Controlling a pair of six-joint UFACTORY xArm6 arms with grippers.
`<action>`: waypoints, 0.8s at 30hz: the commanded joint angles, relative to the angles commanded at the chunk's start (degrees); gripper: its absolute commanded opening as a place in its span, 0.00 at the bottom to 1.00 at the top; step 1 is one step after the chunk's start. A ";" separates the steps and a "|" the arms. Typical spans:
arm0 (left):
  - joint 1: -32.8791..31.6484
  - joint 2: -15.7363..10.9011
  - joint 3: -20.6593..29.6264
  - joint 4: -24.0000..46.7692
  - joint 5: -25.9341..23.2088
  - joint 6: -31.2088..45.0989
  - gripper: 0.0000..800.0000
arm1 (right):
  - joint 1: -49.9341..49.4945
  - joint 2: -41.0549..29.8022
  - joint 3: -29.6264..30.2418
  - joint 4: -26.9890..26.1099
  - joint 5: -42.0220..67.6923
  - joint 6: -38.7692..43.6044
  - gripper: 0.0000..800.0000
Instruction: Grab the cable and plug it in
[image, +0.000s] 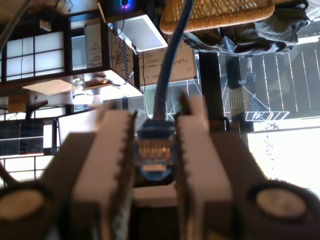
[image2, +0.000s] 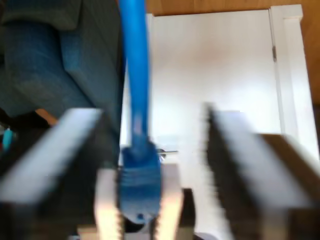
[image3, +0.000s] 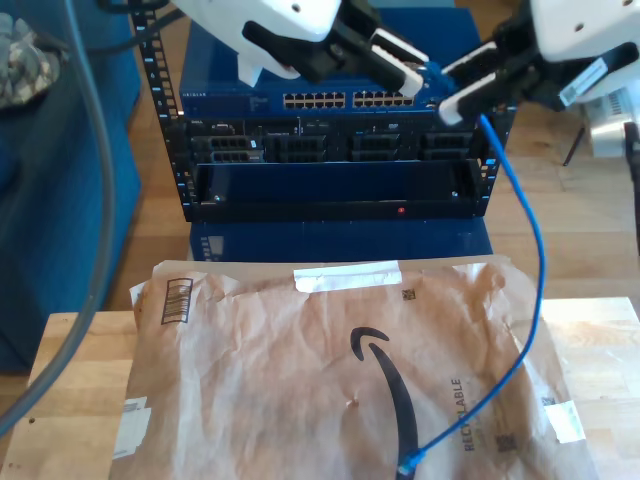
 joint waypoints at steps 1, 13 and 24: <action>0.00 0.09 0.00 -0.09 0.00 0.00 0.01 | -0.09 -0.09 0.00 0.00 0.00 -0.70 0.99; 3.60 0.44 0.70 -0.62 0.53 -0.97 0.01 | -0.35 -9.14 3.87 -1.85 -11.52 -15.03 1.00; 8.26 6.77 0.26 -13.63 10.55 -9.23 0.01 | -0.09 -21.10 10.37 -1.58 -22.33 -22.59 1.00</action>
